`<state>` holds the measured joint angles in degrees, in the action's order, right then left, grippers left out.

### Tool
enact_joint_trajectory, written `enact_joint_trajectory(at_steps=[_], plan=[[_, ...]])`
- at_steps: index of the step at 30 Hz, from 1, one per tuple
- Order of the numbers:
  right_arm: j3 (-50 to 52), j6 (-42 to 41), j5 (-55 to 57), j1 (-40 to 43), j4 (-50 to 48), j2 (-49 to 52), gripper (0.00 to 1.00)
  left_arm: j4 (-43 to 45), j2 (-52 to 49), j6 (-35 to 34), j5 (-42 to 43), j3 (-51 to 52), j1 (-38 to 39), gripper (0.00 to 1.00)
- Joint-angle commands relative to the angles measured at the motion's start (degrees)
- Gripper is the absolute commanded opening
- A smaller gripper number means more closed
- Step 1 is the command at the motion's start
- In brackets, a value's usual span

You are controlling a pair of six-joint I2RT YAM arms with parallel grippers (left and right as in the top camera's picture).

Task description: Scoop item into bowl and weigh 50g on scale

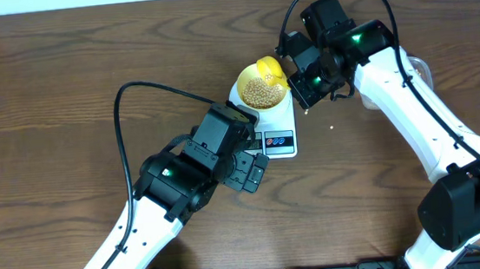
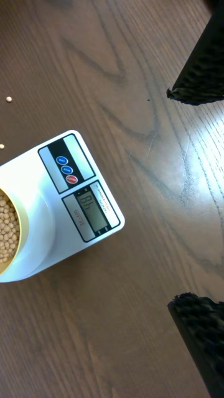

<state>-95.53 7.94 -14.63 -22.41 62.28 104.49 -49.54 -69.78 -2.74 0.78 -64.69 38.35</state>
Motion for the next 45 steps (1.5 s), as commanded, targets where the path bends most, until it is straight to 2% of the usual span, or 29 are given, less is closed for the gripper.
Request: enact_joint_trajectory(at_steps=[1, 32, 45], plan=[[-1.29, -0.59, -0.96, 0.2, -0.11, -1.64, 0.01, -0.11, 0.0, 0.52, -0.13, -1.29, -0.2, 0.99], [-1.33, 5.66, 12.98, -5.29, -0.09, -1.64, 0.01, -0.11, 0.0, 0.52, -0.13, -1.29, -0.17, 0.99], [-1.33, 7.15, 13.99, -6.01, -0.17, -1.64, 0.01, -0.11, 0.0, 0.52, -0.13, -1.29, -0.2, 0.99]])
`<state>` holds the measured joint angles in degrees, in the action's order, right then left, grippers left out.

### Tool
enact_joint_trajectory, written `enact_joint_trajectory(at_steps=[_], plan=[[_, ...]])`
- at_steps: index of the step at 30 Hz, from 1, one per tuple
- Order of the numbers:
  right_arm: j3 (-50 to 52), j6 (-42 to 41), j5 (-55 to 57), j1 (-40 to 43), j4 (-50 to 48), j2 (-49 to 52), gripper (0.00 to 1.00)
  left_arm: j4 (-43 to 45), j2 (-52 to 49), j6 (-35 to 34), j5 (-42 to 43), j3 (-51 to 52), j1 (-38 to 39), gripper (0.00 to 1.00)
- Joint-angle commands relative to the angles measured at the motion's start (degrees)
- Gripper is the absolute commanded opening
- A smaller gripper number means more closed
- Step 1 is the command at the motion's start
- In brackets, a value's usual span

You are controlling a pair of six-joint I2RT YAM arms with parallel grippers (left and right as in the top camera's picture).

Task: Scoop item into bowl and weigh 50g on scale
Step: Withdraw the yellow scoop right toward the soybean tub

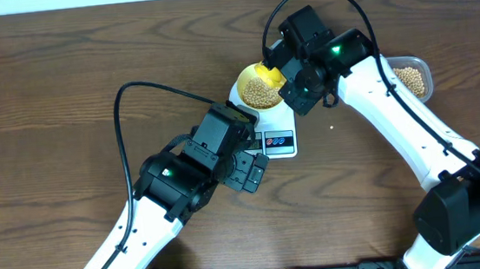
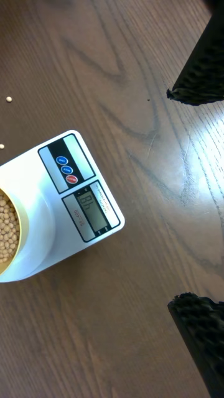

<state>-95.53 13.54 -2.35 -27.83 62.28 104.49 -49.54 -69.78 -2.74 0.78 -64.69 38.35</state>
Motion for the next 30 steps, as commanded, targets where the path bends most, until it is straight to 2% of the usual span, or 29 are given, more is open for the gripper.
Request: enact_joint_trajectory(at_steps=[1, 10, 17, 25, 30], plan=[[-1.33, 1.57, 2.38, -0.79, -0.22, -1.64, 0.01, -0.11, 0.0, 0.52, -0.13, -1.29, -0.17, 0.99], [-1.33, 1.22, 3.26, -1.36, -0.35, -1.64, 0.01, -0.11, 0.0, 0.52, -0.13, -1.29, -0.17, 0.99], [-1.33, -2.03, 1.84, -0.76, -1.46, -1.64, 0.01, -0.11, 0.0, 0.52, -0.13, -1.29, -0.17, 0.99], [-1.33, -8.11, -4.61, 3.08, -1.31, -1.64, 0.01, -0.11, 0.0, 0.52, -0.13, -1.29, -0.2, 0.99], [-1.33, -9.29, -15.17, 8.48, -0.76, -1.64, 0.01, -0.11, 0.0, 0.52, -0.13, -1.29, -0.17, 0.99]])
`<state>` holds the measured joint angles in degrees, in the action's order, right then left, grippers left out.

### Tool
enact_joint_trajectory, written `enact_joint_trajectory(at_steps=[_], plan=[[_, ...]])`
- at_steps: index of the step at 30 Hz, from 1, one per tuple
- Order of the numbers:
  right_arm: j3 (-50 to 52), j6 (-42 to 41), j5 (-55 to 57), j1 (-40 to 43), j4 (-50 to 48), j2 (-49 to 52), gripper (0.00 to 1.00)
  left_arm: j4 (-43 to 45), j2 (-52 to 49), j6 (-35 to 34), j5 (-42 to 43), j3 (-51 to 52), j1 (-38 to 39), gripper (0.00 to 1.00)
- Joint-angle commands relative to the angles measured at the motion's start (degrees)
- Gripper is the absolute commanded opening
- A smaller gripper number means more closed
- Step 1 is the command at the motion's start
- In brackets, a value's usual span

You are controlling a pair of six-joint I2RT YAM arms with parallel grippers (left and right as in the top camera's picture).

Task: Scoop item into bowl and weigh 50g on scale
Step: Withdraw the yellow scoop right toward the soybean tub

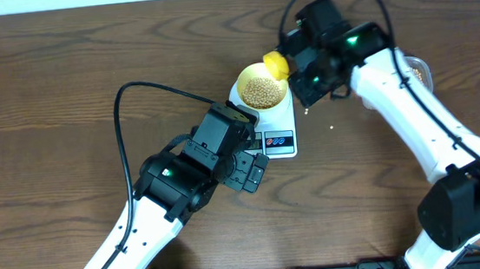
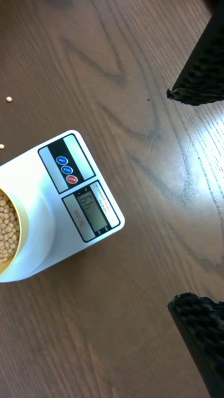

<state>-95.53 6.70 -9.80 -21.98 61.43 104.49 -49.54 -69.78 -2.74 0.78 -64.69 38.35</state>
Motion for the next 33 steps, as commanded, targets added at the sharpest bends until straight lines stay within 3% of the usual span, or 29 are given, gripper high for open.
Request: enact_joint_trajectory(at_steps=[1, 7, 18, 33], plan=[[-1.33, -2.43, -10.45, 3.91, 0.11, -1.64, 0.01, -0.11, 0.0, 0.52, -0.13, -1.29, -0.2, 0.99], [-1.33, -2.4, -18.47, 8.96, 0.83, -1.64, 0.01, -0.11, 0.0, 0.52, -0.13, -1.29, -0.2, 0.99], [-1.33, -3.98, -18.82, 14.56, 1.18, -1.64, 0.01, -0.11, 0.0, 0.52, -0.13, -1.29, -0.17, 0.99], [-1.36, -5.68, -21.05, 30.18, 0.24, -1.64, 0.01, -0.11, 0.0, 0.52, -0.13, -1.29, -0.17, 0.99]])
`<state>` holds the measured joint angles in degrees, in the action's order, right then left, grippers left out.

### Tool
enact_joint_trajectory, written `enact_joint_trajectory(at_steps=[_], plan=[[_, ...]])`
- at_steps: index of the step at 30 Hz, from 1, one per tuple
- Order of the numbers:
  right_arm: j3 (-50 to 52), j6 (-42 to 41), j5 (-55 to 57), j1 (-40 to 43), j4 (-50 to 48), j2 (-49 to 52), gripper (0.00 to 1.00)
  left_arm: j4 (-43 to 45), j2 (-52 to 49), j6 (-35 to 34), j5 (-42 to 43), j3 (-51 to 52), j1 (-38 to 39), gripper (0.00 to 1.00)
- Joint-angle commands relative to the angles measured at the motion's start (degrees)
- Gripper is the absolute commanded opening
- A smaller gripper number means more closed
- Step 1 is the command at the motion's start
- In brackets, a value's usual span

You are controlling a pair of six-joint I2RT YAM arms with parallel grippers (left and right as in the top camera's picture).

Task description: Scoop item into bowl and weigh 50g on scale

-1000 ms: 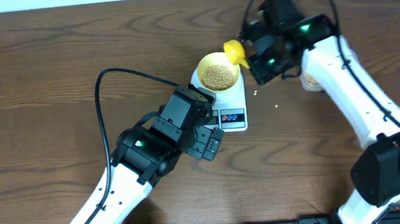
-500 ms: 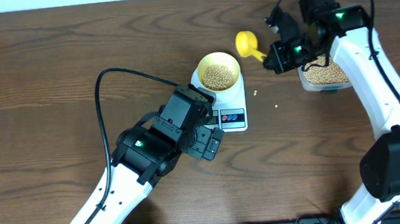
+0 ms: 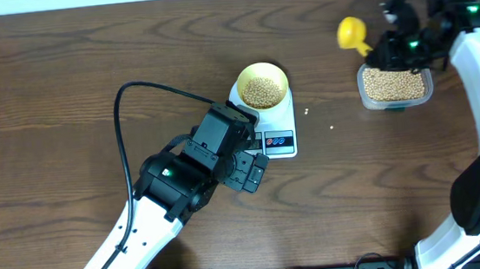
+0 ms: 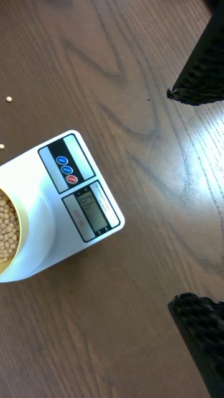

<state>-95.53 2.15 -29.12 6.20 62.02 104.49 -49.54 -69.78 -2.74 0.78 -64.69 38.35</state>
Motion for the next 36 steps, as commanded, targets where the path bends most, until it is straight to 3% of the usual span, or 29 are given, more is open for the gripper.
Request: enact_joint_trajectory(at_steps=[1, 11, 23, 32, 36], plan=[[-1.36, -1.42, -1.75, 2.62, -0.61, -1.64, 0.01, -0.11, 0.0, 0.52, -0.13, -1.29, -0.2, 0.99], [-1.4, -2.34, -3.5, 4.68, -2.23, -1.64, 0.01, -0.11, 0.0, 0.52, -0.13, -1.29, -0.17, 0.99], [-1.4, -2.1, -22.29, 4.44, 1.97, -1.64, 0.01, -0.11, 0.0, 0.52, -0.13, -1.29, -0.2, 0.99], [-1.38, -6.4, -23.47, 4.24, 4.68, -1.64, 0.01, -0.11, 0.0, 0.52, -0.13, -1.29, -0.17, 0.99], [-1.4, -6.88, -18.6, 4.26, 10.45, -1.64, 0.01, -0.11, 0.0, 0.52, -0.13, -1.29, -0.2, 0.99]])
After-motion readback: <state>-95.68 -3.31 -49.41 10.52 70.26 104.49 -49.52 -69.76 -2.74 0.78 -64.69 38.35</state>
